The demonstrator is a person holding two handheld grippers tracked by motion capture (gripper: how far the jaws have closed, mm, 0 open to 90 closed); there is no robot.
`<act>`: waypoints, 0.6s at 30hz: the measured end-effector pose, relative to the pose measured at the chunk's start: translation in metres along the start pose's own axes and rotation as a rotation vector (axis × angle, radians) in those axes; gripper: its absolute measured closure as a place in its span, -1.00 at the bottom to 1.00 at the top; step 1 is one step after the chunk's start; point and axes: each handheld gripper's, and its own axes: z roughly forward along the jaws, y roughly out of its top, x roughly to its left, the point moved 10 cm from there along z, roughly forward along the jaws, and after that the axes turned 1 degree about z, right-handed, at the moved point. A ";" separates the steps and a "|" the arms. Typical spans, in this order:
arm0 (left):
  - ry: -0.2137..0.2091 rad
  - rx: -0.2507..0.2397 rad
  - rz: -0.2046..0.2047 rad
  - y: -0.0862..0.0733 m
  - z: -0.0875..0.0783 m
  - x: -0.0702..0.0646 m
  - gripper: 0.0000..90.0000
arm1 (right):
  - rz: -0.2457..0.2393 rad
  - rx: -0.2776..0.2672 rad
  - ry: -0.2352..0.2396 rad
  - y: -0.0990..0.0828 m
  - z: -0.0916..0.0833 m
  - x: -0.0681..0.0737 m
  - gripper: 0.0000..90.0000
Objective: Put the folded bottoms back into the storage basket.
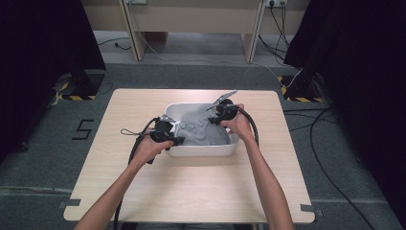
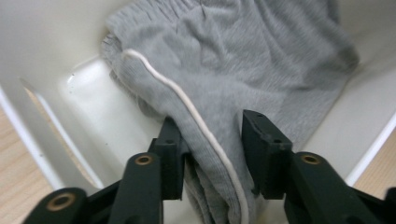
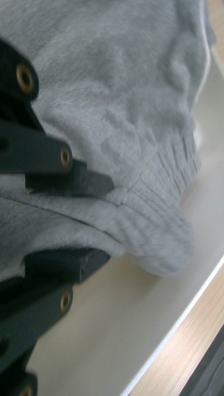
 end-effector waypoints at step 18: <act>0.028 -0.099 0.013 0.017 -0.025 -0.005 0.05 | -0.002 -0.032 -0.107 0.008 -0.017 -0.008 0.04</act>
